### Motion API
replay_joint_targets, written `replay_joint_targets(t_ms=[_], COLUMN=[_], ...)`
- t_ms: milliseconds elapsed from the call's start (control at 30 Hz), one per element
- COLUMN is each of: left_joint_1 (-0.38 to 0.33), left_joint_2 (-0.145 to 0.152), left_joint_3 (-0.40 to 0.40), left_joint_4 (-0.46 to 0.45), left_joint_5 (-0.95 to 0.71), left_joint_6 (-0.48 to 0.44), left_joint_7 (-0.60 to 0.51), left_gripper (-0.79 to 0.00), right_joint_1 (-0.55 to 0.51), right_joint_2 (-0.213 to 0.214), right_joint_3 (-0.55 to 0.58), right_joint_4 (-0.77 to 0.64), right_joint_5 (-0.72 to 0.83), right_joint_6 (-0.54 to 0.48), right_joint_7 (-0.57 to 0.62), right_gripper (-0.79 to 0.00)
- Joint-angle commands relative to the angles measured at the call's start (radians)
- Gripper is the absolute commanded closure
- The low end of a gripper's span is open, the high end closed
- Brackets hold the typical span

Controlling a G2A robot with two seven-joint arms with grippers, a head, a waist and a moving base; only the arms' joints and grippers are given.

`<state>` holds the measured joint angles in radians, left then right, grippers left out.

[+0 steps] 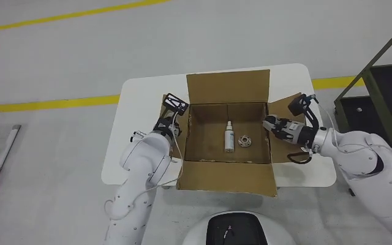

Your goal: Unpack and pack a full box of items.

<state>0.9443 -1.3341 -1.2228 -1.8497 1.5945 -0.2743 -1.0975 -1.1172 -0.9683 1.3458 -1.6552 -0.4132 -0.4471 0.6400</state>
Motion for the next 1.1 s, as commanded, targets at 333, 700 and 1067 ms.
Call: replay_joint_targets(t_ms=[333,700,1067], left_joint_1=[-0.003,-0.05,-0.068], left_joint_2=[0.0,0.003,0.003], left_joint_3=[-0.031,-0.089,-0.096], left_joint_4=[-0.055,-0.224,-0.238], left_joint_5=[-0.073,-0.148,-0.171], left_joint_6=[0.001,0.021,0.018], left_joint_7=[0.017,-0.054,-0.069], left_gripper=[-0.785,-0.785,-0.785], right_joint_1=[0.09,0.213,0.213], right_joint_2=[-0.012,-0.055,-0.055], right_joint_3=[-0.091,-0.281,-0.281], right_joint_4=[-0.028,-0.005,-0.005], right_joint_5=[0.01,-0.051,-0.051], right_joint_6=[0.032,0.364,0.364], right_joint_7=[0.101,0.18,0.18], right_gripper=[0.0,0.0,0.0])
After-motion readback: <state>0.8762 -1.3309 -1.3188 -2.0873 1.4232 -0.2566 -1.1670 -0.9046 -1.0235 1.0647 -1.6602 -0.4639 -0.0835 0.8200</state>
